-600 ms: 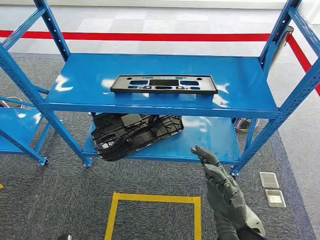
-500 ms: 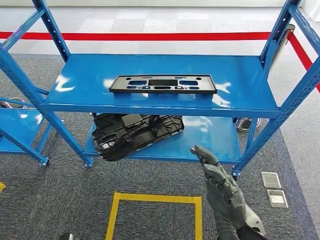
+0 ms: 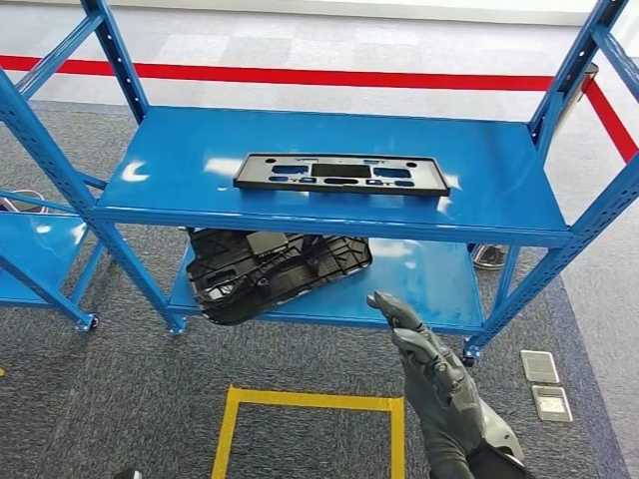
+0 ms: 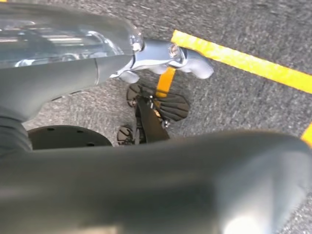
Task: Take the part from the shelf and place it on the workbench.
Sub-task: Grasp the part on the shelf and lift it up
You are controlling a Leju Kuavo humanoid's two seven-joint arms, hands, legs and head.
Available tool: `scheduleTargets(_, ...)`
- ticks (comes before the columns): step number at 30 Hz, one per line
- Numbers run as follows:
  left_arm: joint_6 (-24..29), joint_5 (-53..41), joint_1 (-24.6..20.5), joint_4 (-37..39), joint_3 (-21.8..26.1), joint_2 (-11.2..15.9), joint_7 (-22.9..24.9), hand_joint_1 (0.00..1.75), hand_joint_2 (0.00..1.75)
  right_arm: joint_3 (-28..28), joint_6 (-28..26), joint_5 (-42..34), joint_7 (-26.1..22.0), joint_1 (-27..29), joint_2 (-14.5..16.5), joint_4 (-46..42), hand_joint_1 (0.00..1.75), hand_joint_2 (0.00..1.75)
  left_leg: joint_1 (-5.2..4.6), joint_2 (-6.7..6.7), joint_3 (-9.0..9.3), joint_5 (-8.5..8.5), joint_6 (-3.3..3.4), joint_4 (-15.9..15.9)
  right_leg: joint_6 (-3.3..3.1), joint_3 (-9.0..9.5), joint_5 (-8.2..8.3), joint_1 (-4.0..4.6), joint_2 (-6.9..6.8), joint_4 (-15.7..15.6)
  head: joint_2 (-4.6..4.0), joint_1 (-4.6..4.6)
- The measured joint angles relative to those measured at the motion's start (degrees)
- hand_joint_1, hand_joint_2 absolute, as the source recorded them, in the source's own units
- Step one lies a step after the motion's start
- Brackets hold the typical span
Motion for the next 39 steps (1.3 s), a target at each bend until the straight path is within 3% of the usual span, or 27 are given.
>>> scheduleTargets(17,0.01,0.01,0.09,0.0,0.04,0.0,0.0,0.0,0.0,0.0,0.0,-0.02,0.0,0.06,0.0,0.03,0.0,0.0,0.03,0.0,-1.57,-0.13,-0.05,2.46,0.0,0.25,-0.22,0.0,0.02,0.0,-0.02,0.02)
scheduleTargets(19,0.02,0.01,0.16,0.0,0.08,0.0,-0.01,0.0,0.0,0.0,0.01,-0.03,0.0,0.09,0.0,0.08,0.0,0.0,0.06,0.0,-2.17,0.66,-0.03,2.76,0.02,0.63,-0.5,0.0,0.08,0.0,-0.01,0.02)
scheduleTargets(21,0.05,0.0,0.22,0.0,0.16,0.0,-0.01,0.0,0.0,0.0,0.02,-0.08,0.0,0.1,0.01,0.2,0.0,0.0,0.06,-0.01,-1.66,4.43,0.18,-0.42,0.12,1.68,-1.18,0.0,0.22,-0.01,-0.01,0.01)
scheduleTargets(23,0.11,-0.07,0.26,0.0,0.31,0.02,-0.03,0.0,0.0,0.0,0.02,-0.14,0.0,0.03,0.03,0.31,0.0,0.0,-0.15,-0.04,0.52,9.4,0.79,-7.2,0.4,2.8,-2.0,0.04,0.32,-0.07,-0.01,0.01)
scheduleTargets(24,0.14,-0.13,0.27,0.0,0.39,0.04,-0.05,0.0,0.0,0.0,0.02,-0.19,0.0,-0.01,0.04,0.34,0.0,0.0,-0.35,-0.06,1.41,10.69,1.21,-9.76,0.64,3.05,-2.27,0.03,0.38,-0.11,0.0,0.01)
scheduleTargets(26,0.19,-0.22,0.26,0.0,0.5,0.07,-0.1,0.0,0.0,0.0,0.02,-0.31,-0.01,-0.08,0.04,0.36,0.0,0.0,-0.77,-0.09,1.96,10.38,2.11,-11.42,1.2,2.94,-2.53,0.01,0.42,-0.23,0.0,0.0)
scheduleTargets(29,0.19,-0.37,0.19,0.0,0.54,0.07,-0.18,0.0,0.0,0.0,0.02,-0.54,-0.02,-0.29,0.03,0.3,0.0,0.0,-0.5,-0.03,2.88,9.53,2.96,-13.17,2.07,2.96,-3.26,0.07,0.21,0.12,0.0,0.03)
scheduleTargets(31,0.18,-0.6,0.17,0.0,0.6,0.07,-0.21,0.0,0.0,0.01,0.0,-0.72,-0.02,-0.54,0.01,0.3,0.0,0.0,-0.18,0.03,3.86,9.39,3.3,-14.03,2.27,1.09,-5.33,0.12,0.17,4.28,0.0,0.05)
scheduleTargets(33,0.18,-0.79,0.14,0.0,0.68,0.05,-0.2,0.0,0.0,0.02,-0.03,-0.82,-0.02,-0.62,-0.06,0.33,0.0,0.0,-0.17,0.06,4.44,8.98,3.57,-14.16,2.36,-3.23,-7.66,0.15,0.2,11.41,0.0,0.05)
scheduleTargets(34,0.18,-0.83,0.16,0.0,0.75,0.05,-0.19,0.0,0.0,0.02,-0.05,-0.86,-0.02,-0.58,-0.1,0.36,0.0,0.0,-0.18,0.06,4.74,8.73,3.6,-14.16,2.44,-5.05,-7.78,0.15,0.19,13.82,-0.01,0.05)
scheduleTargets(35,0.19,-0.85,0.19,0.0,0.82,0.04,-0.18,0.0,0.0,0.02,-0.08,-0.9,-0.02,-0.57,-0.14,0.37,0.0,0.0,-0.18,0.04,5.14,8.42,3.53,-14.15,2.51,-5.99,-6.71,0.15,0.18,14.32,-0.01,0.04)
scheduleTargets(36,0.19,-0.88,0.21,0.0,0.88,0.04,-0.17,0.0,0.0,0.02,-0.09,-0.94,-0.02,-0.59,-0.16,0.39,0.0,0.0,-0.15,0.02,5.63,8.08,3.39,-14.15,2.56,-5.86,-4.58,0.13,0.17,12.66,-0.01,0.04)
scheduleTargets(38,0.19,-0.96,0.25,0.01,0.97,0.03,-0.15,0.0,0.0,0.02,-0.11,-1.03,-0.02,-0.68,-0.21,0.42,0.0,0.0,-0.17,-0.02,6.64,7.28,2.85,-14.12,2.49,-3.7,0.22,0.15,0.09,5.97,0.0,0.04)
scheduleTargets(39,0.19,-0.99,0.21,0.01,0.99,0.03,-0.13,0.0,0.0,0.02,-0.11,-1.06,-0.02,-0.74,-0.24,0.44,0.0,0.0,-0.24,-0.03,6.88,6.94,2.51,-14.01,2.33,-2.71,1.4,0.2,0.09,3.2,0.0,0.06)
